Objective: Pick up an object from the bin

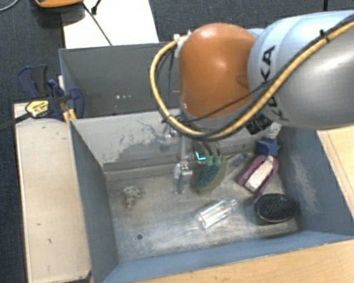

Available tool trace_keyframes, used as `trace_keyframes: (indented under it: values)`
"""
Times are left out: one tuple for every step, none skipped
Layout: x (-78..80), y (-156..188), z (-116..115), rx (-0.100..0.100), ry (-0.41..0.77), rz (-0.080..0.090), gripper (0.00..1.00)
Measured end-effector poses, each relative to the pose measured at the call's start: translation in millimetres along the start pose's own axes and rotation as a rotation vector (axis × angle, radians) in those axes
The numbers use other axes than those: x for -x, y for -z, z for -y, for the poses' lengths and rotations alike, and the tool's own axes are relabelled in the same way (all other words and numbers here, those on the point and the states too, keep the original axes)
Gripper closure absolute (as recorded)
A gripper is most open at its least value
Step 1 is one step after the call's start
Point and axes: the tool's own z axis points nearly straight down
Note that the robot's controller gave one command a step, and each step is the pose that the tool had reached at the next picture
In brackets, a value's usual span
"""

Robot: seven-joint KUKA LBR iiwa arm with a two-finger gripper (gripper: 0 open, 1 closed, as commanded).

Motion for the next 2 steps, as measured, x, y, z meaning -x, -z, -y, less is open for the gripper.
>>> trace_keyframes:
  values:
    - [22.3, -155.8, -83.7, 0.002, 0.151, 0.006, 0.00]
    - [21.7, -121.8, -95.3, 0.000, 0.556, 0.013, 0.00]
